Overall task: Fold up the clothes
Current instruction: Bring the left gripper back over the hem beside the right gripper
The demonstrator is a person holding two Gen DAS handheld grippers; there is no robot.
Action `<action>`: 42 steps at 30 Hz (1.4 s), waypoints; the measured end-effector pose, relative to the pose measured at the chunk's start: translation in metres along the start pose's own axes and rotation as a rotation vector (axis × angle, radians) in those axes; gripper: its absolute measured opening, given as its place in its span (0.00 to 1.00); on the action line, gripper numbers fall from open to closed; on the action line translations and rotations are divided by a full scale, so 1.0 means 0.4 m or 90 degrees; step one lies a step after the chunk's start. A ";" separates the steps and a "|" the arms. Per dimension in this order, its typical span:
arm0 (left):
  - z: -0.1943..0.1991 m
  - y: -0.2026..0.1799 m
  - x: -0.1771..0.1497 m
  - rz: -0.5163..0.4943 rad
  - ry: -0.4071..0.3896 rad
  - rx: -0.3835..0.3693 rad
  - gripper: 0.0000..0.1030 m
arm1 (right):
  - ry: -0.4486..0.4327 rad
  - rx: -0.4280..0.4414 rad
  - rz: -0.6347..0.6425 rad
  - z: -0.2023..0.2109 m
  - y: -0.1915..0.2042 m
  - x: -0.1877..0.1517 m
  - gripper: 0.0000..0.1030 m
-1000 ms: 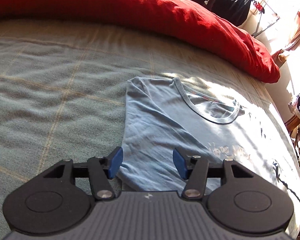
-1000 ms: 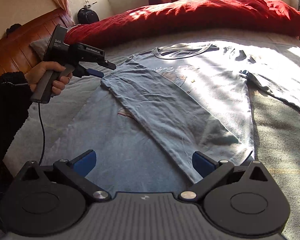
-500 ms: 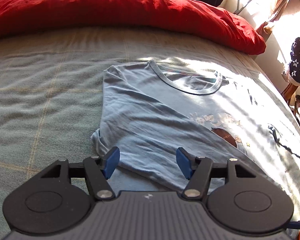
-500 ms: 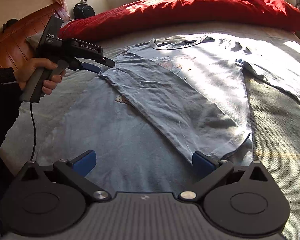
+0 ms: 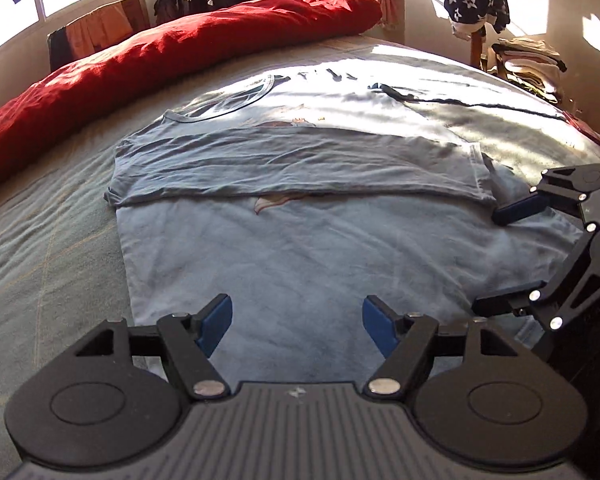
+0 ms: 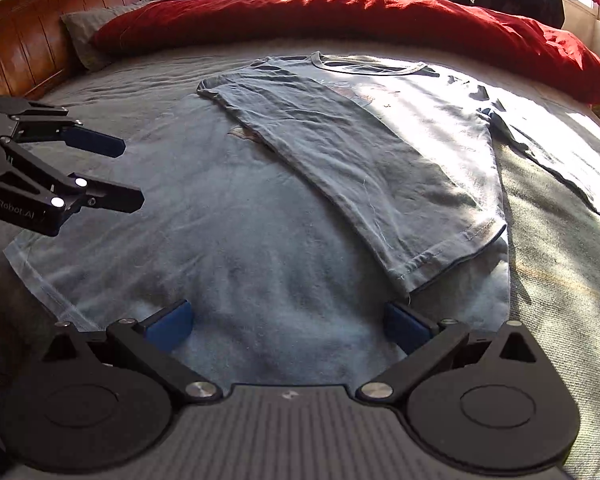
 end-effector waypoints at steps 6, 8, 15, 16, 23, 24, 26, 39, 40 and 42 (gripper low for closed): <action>0.070 0.009 -0.119 0.098 0.009 0.048 0.78 | -0.025 -0.012 0.016 0.008 0.006 -0.010 1.00; 0.097 0.009 -0.134 0.124 0.007 0.058 0.78 | -0.032 -0.014 0.020 0.011 0.007 -0.013 1.00; 0.116 0.028 -0.086 0.114 -0.032 0.101 0.78 | -0.030 -0.006 -0.003 0.052 0.012 -0.012 1.00; 0.105 0.031 -0.086 0.118 -0.029 0.103 0.78 | -0.034 -0.005 -0.009 0.061 0.011 -0.013 1.00; 0.083 0.017 -0.145 0.144 -0.001 0.101 0.81 | -0.020 -0.024 -0.020 0.083 -0.014 -0.065 1.00; 0.090 0.020 -0.152 0.152 0.001 0.104 0.81 | -0.025 -0.024 -0.018 0.085 -0.014 -0.071 1.00; 0.110 0.024 -0.160 0.163 0.000 0.112 0.81 | -0.032 -0.025 -0.013 0.086 -0.013 -0.078 1.00; 0.057 -0.022 -0.084 0.106 0.003 0.106 0.81 | -0.028 -0.017 -0.026 0.111 -0.020 -0.087 1.00; 0.050 -0.024 -0.103 0.110 0.018 0.107 0.81 | -0.028 -0.018 -0.016 0.114 -0.019 -0.095 1.00; 0.058 -0.021 -0.125 0.115 0.017 0.106 0.86 | -0.026 -0.026 0.008 0.118 -0.014 -0.108 1.00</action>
Point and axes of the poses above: each gripper's, at about its wrist camera, not at the fingertips, and z roughly against the way its jaws point, y to its left, x to its top, the point moved 9 cm from there along -z, roughly the way its jaws point, and after that the axes turned 5 degrees about -y, right-handed, at the moved point
